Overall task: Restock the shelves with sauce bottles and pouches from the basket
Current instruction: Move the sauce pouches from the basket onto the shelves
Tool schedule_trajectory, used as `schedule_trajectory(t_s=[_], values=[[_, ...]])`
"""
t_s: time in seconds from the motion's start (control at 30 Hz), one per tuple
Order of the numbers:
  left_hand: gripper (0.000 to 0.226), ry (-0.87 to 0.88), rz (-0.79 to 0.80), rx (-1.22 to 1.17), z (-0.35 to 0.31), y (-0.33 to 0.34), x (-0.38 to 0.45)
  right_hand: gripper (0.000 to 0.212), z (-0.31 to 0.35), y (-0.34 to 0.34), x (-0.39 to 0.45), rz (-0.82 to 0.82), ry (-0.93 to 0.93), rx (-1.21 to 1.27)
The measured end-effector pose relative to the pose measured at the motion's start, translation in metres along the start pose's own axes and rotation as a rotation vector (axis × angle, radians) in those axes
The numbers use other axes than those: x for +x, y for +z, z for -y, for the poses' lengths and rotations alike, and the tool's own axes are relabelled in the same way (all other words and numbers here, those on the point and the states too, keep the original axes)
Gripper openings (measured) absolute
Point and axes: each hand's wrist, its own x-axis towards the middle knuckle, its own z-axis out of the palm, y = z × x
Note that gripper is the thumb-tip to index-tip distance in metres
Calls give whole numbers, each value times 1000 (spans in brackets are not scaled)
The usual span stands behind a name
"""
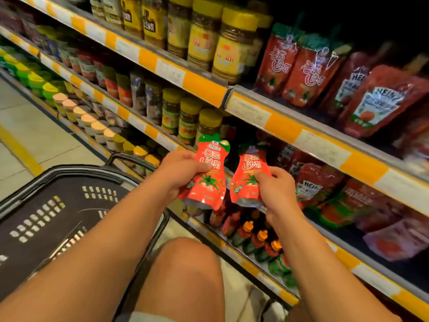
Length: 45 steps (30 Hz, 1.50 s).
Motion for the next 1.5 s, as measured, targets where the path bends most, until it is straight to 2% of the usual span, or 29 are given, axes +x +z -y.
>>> schedule_trajectory(t_s=[0.13, 0.27, 0.4, 0.5, 0.57, 0.7, 0.87, 1.13, 1.27, 1.5], values=[[18, 83, -45, 53, -4, 30, 28, 32, -3, 4, 23, -128, -127, -99], [17, 141, -68, 44, -2, 45, 50, 39, -11, 12, 44, -188, -142, -153], [21, 170, -47, -21, -3, 57, 68, 45, -14, 23, 59, -246, -182, -130], [26, 198, -24, -48, -5, 64, 78, 51, -19, 34, 67, -250, -201, -6], [27, 232, -28, -60, -7, 69, 84, 51, -22, 40, 72, -259, -214, 58], [34, 300, -36, -69, -8, 78, 93, 37, -26, 45, 81, -283, -241, 117], [38, 397, 5, -43, -2, 84, 100, 43, -31, 47, 93, -300, -220, 199], [35, 430, 78, 77, 11, 91, 115, 48, -47, 43, 102, -300, -93, 177], [54, 446, 47, 149, 16, 92, 114, 65, -47, 43, 96, -313, -184, 139], [72, 464, -26, 426, 31, 86, 101, 76, -38, 31, 80, -241, -284, -95]])
